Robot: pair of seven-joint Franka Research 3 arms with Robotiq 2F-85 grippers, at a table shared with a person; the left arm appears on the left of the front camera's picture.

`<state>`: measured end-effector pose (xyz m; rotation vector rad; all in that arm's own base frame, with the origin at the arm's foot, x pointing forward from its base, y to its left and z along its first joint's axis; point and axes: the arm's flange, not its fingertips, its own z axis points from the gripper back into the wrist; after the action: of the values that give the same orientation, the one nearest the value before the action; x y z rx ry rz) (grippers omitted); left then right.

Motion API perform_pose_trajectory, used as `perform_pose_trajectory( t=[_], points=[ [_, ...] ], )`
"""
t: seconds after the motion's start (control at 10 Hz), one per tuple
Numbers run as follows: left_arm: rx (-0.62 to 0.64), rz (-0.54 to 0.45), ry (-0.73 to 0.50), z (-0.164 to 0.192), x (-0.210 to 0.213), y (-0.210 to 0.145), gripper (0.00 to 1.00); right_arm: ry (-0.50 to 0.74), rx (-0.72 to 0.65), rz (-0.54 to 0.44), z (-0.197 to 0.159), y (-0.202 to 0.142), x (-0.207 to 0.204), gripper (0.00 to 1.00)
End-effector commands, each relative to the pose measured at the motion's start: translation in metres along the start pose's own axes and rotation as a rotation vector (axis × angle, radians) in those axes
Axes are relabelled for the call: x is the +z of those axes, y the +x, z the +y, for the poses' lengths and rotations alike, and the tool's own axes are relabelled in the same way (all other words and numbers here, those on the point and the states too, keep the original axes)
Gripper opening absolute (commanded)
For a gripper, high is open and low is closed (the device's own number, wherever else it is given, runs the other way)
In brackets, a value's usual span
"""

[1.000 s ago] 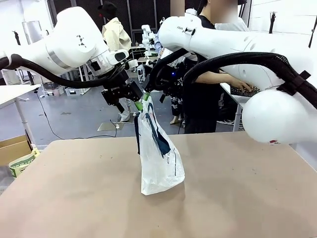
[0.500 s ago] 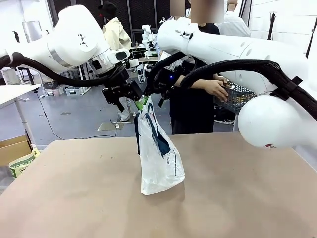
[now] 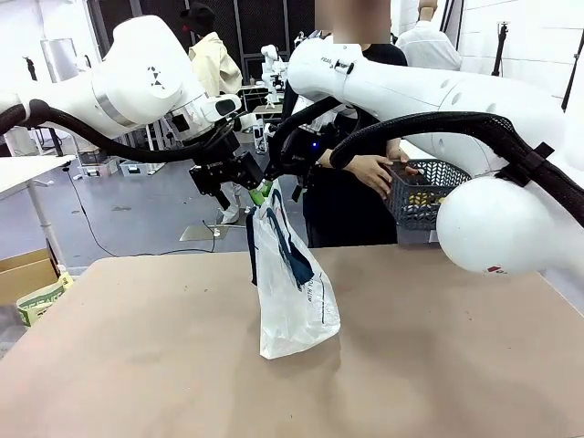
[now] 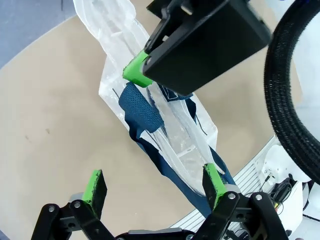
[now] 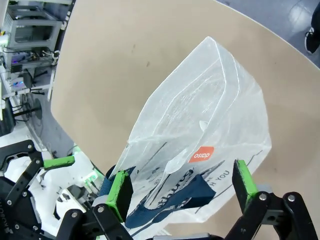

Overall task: Transfer purchased items from the store into the shopping bag.
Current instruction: Open the Reusable shopping bag in the center of the table.

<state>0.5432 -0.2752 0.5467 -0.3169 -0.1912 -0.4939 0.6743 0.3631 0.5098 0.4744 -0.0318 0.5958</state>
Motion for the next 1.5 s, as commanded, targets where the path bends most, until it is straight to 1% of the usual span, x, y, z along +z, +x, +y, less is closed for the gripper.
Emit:
perform_pose_trajectory(
  t=[0.0, 0.2, 0.4, 0.5, 0.6, 0.7, 0.8, 0.9, 1.0, 1.3, 1.4],
  points=[
    [0.035, 0.041, 0.012, 0.001, 0.000, 0.004, 1.00, 0.001, -0.021, 0.024, 0.004, 0.041, 0.014, 1.00],
    [0.038, 0.065, 0.009, 0.001, -0.004, 0.003, 1.00, -0.005, -0.024, 0.033, 0.004, 0.040, 0.013, 1.00],
    [0.038, 0.086, 0.010, 0.000, -0.009, 0.002, 1.00, -0.010, -0.037, 0.068, 0.001, 0.039, 0.010, 1.00],
    [0.035, 0.090, 0.005, 0.000, -0.011, 0.001, 1.00, -0.010, -0.042, 0.077, 0.000, 0.039, 0.009, 1.00],
    [-0.004, 0.087, -0.014, -0.001, -0.011, 0.000, 1.00, -0.011, -0.048, 0.081, 0.000, 0.039, 0.008, 1.00],
    [0.021, 0.073, -0.010, 0.001, -0.013, -0.005, 1.00, -0.020, -0.039, 0.082, 0.001, 0.040, 0.008, 1.00],
    [0.021, 0.073, -0.010, 0.001, -0.013, -0.005, 1.00, 0.005, -0.019, 0.063, -0.001, -0.006, -0.007, 1.00],
    [0.016, 0.077, -0.013, -0.001, -0.015, -0.005, 0.83, 0.004, -0.020, 0.067, -0.002, -0.006, -0.008, 0.93],
    [0.041, 0.081, 0.005, 0.000, -0.015, -0.005, 0.63, -0.015, -0.034, 0.087, -0.003, -0.007, -0.007, 0.74],
    [0.043, 0.077, 0.000, 0.001, -0.014, -0.005, 0.04, -0.007, -0.049, 0.084, -0.002, -0.009, -0.006, 0.14],
    [0.044, 0.073, -0.001, 0.001, -0.014, -0.005, 0.00, -0.005, -0.049, 0.088, -0.002, -0.010, -0.005, 0.00]
  ],
)
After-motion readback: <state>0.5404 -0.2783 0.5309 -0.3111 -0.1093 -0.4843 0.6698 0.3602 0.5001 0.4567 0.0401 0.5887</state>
